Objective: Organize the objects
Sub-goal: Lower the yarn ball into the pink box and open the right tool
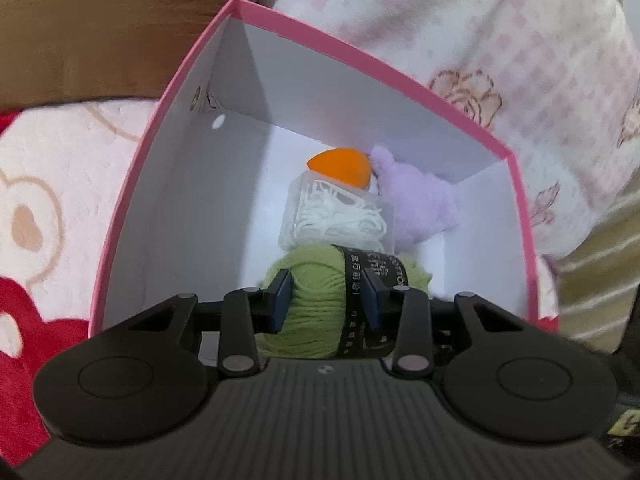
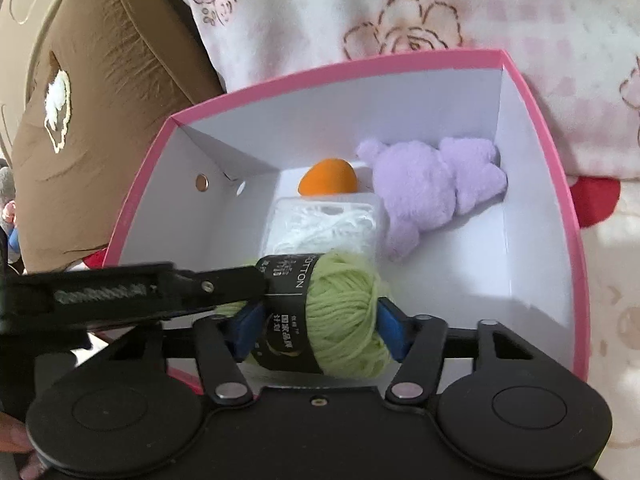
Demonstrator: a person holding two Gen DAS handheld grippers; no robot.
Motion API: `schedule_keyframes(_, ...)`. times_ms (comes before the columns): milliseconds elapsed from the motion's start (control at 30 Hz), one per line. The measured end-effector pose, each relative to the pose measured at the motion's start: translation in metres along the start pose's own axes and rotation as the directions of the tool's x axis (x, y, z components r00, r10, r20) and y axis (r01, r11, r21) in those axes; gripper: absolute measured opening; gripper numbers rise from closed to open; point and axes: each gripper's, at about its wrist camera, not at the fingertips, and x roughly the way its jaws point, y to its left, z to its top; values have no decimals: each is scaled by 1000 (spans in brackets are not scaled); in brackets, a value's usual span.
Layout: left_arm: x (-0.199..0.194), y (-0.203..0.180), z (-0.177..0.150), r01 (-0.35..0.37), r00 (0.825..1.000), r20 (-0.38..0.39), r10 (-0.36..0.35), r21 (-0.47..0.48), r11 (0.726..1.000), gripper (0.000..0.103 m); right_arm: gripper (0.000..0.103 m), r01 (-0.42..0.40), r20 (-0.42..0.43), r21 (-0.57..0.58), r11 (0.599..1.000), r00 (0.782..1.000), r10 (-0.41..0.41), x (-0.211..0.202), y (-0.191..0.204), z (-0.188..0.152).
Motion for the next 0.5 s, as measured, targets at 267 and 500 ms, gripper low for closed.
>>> schedule_keyframes(267, 2, -14, -5, -100, 995, 17, 99, 95, 990, 35, 59, 29, 7, -40, 999, 1000, -29, 2, 3, -10)
schedule_keyframes(500, -31, -16, -4, -109, 993, 55, 102, 153, 982, 38, 62, 101, 40, -115, 988, 994, -97, -20, 19, -11)
